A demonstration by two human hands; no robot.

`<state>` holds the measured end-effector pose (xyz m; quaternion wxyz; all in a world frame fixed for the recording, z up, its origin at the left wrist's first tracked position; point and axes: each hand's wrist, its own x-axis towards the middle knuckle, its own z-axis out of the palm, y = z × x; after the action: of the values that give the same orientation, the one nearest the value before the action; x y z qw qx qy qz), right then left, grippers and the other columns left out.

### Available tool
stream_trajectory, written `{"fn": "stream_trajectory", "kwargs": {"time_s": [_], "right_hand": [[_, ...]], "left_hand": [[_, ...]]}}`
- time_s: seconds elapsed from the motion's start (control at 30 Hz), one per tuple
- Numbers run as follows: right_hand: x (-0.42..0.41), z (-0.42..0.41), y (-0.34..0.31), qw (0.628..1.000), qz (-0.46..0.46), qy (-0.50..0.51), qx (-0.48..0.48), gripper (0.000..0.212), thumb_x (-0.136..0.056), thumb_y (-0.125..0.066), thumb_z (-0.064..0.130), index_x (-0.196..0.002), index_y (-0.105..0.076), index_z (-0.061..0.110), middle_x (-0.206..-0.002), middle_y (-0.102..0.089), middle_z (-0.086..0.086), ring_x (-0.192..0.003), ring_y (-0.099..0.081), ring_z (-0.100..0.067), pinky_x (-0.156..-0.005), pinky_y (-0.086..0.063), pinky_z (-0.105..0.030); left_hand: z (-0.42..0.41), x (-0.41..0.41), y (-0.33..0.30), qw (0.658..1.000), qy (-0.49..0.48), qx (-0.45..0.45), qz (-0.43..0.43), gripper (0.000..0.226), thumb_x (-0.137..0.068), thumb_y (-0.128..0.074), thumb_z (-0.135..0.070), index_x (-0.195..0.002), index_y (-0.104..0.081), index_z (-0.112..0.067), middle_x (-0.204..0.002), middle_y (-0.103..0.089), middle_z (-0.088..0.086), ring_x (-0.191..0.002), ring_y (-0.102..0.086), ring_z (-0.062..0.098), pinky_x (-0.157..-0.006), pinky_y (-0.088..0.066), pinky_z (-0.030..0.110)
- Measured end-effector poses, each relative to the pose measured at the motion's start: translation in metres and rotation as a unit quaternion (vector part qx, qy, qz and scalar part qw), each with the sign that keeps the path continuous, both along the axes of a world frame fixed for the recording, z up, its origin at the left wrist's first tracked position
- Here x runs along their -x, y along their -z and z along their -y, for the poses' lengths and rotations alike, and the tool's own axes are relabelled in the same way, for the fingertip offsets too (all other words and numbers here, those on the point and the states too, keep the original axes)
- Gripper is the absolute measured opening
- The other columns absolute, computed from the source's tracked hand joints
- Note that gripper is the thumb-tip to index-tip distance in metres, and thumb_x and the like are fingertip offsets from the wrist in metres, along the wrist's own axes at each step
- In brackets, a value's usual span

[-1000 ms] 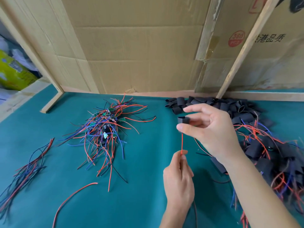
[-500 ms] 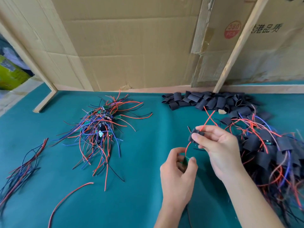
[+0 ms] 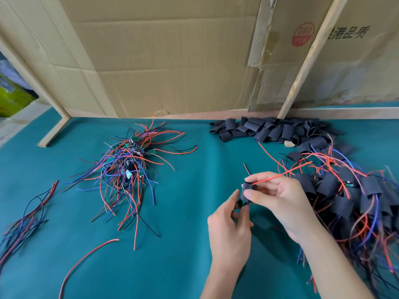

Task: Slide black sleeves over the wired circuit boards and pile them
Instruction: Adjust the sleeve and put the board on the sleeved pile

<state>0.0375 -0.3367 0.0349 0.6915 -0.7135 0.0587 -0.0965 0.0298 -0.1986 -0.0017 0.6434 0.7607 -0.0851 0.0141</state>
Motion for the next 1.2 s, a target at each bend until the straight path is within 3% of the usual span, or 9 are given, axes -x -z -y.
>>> {"fn": "stream_trajectory", "kwargs": {"time_s": [0.13,0.27,0.4,0.53,0.67,0.87,0.97,1.1,1.2], "right_hand": [[0.001,-0.001,-0.002,0.998,-0.017,-0.048,0.022,0.032,-0.070,-0.084,0.015,-0.099,-0.079,0.027,-0.097,-0.081,-0.007,-0.093,-0.076,-0.022,-0.085,-0.060,-0.028],[0.001,-0.004,0.000,0.997,-0.026,-0.070,0.033,0.030,-0.072,-0.082,0.016,-0.100,-0.078,0.027,-0.098,-0.080,-0.008,-0.093,-0.075,-0.024,-0.090,-0.060,-0.038],[0.001,-0.004,0.003,0.997,-0.027,-0.077,-0.011,0.032,-0.071,-0.084,0.014,-0.102,-0.079,0.021,-0.101,-0.079,-0.014,-0.091,-0.073,-0.021,-0.084,-0.059,-0.030],[0.000,-0.003,0.005,0.993,-0.039,-0.073,-0.088,0.044,-0.064,-0.094,0.011,-0.105,-0.078,0.013,-0.106,-0.077,-0.023,-0.096,-0.074,-0.027,-0.085,-0.058,-0.029],[0.000,-0.008,0.005,0.990,-0.043,-0.064,-0.119,0.041,-0.066,-0.086,0.020,-0.104,-0.078,0.007,-0.104,-0.074,-0.029,-0.089,-0.072,-0.031,-0.074,-0.058,-0.032],[0.002,-0.016,-0.006,0.992,-0.036,-0.025,-0.118,0.030,-0.066,-0.085,0.030,-0.087,-0.077,0.009,-0.081,-0.071,-0.015,-0.073,-0.064,-0.028,-0.066,-0.053,-0.033],[0.006,-0.002,-0.022,0.998,0.005,0.034,-0.056,0.032,-0.065,-0.084,0.039,-0.077,-0.074,0.011,-0.067,-0.063,-0.007,-0.057,-0.053,-0.014,-0.052,-0.045,-0.021],[0.025,0.054,-0.067,0.971,0.013,0.161,0.177,0.038,-0.069,-0.085,0.053,-0.085,-0.077,0.020,-0.062,-0.068,0.008,-0.053,-0.057,-0.006,-0.046,-0.046,-0.016],[0.026,0.108,-0.089,0.911,-0.068,0.220,0.343,0.052,-0.077,-0.077,0.063,-0.113,-0.073,0.026,-0.106,-0.077,0.003,-0.096,-0.071,-0.019,-0.084,-0.058,-0.029]], "left_hand": [[-0.001,0.000,0.001,1.000,-0.001,0.013,-0.005,0.039,-0.100,-0.058,-0.015,-0.113,-0.065,-0.050,-0.071,-0.070,-0.009,-0.062,-0.069,0.007,-0.057,-0.045,0.009],[-0.003,0.001,0.004,1.000,0.000,0.014,-0.018,0.054,-0.095,-0.048,-0.002,-0.122,-0.058,-0.047,-0.082,-0.073,-0.017,-0.068,-0.072,0.005,-0.062,-0.048,0.011],[-0.004,0.000,0.006,0.999,-0.003,0.035,-0.009,0.059,-0.097,-0.046,0.003,-0.121,-0.051,-0.050,-0.100,-0.074,-0.025,-0.075,-0.074,0.008,-0.067,-0.052,0.016],[-0.003,0.001,0.007,0.999,-0.015,0.044,0.007,0.041,-0.103,-0.049,-0.004,-0.125,-0.055,-0.039,-0.100,-0.074,-0.022,-0.077,-0.074,0.009,-0.067,-0.052,0.017],[-0.004,0.001,0.005,0.997,-0.041,0.064,0.006,0.018,-0.103,-0.058,-0.019,-0.116,-0.061,-0.031,-0.089,-0.074,-0.015,-0.074,-0.074,0.010,-0.068,-0.056,0.026],[-0.003,0.002,0.000,0.995,-0.032,0.092,0.010,0.004,-0.099,-0.062,-0.026,-0.095,-0.064,-0.026,-0.082,-0.075,-0.008,-0.069,-0.072,0.015,-0.066,-0.058,0.033],[-0.001,0.005,-0.004,0.996,-0.001,0.087,0.019,0.027,-0.091,-0.060,-0.053,-0.086,-0.064,-0.027,-0.075,-0.071,-0.008,-0.066,-0.066,0.020,-0.067,-0.058,0.037],[0.000,0.004,-0.002,0.996,-0.005,0.082,0.021,0.025,-0.095,-0.050,-0.047,-0.080,-0.059,-0.029,-0.070,-0.065,-0.006,-0.058,-0.061,0.015,-0.058,-0.049,0.028],[0.000,0.004,0.000,0.997,-0.008,0.073,0.016,0.012,-0.092,-0.053,-0.032,-0.082,-0.060,-0.033,-0.070,-0.065,-0.003,-0.062,-0.061,0.026,-0.060,-0.051,0.037]]}}
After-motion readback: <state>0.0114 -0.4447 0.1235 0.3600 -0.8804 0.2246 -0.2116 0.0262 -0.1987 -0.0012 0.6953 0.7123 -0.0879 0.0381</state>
